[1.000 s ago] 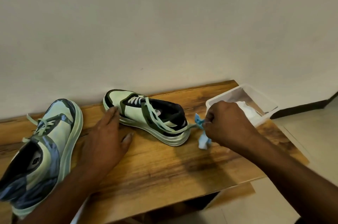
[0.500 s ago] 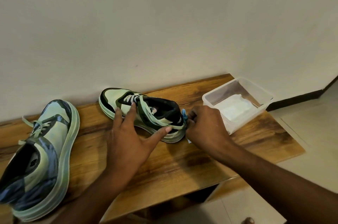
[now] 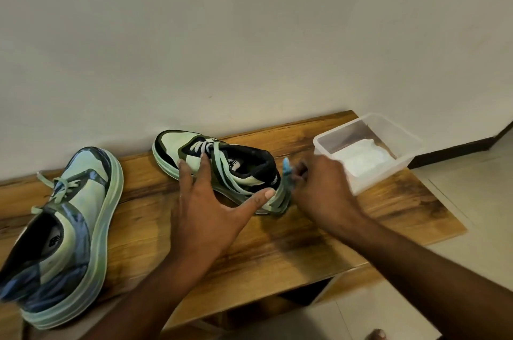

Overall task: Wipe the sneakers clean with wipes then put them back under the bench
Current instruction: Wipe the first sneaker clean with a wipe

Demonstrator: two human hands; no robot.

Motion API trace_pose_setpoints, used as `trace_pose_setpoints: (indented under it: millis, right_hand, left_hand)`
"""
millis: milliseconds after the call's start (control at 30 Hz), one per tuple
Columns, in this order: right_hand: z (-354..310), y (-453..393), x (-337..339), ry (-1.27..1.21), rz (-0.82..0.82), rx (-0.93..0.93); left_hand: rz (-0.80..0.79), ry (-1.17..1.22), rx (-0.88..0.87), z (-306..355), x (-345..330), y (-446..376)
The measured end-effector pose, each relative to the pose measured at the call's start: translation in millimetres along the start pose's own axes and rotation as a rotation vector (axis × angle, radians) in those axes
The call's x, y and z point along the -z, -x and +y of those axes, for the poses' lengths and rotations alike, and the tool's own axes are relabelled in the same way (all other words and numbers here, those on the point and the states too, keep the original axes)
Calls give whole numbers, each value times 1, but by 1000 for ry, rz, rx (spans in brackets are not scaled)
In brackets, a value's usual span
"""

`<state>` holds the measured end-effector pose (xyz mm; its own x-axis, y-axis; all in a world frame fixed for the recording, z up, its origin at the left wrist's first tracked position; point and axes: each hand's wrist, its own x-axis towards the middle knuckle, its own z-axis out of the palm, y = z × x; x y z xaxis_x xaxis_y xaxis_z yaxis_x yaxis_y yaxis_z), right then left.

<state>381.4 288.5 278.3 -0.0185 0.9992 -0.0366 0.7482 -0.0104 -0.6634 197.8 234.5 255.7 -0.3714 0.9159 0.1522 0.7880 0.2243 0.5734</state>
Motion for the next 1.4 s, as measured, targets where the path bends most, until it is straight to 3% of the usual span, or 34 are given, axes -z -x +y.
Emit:
trace_pose_setpoints:
  millis: [333,500,700,800,933,1100,1267,1400]
  right_hand:
    - [-2,31,-23,1,-84,129]
    - [-1,10,-14,-42,26,52]
    - [-8,27,-23,-18,-6,177]
    - [-9,21,-15,-70,75,201]
    - [-15,30,-18,-114,182,410]
    - [-21,32,-32,55,196,783]
    - [-27,19,-13,-1,327,711]
    - [-30,33,-31,114,180,775]
  left_hand:
    - [39,-102,-29,-2,-8,-4]
    - [17,-73,-1,1,-9,-2]
    - [14,-69,-6,-2,-9,-4]
    - [-6,-95,-2,-2,-8,-3]
    - [-50,-126,15,-2,-5,-1]
    - [-67,-160,-4,-6,-6,-2]
    - [-71,-81,28,-4,-6,-3]
    - [-68,-138,-15,-8,-8,-2]
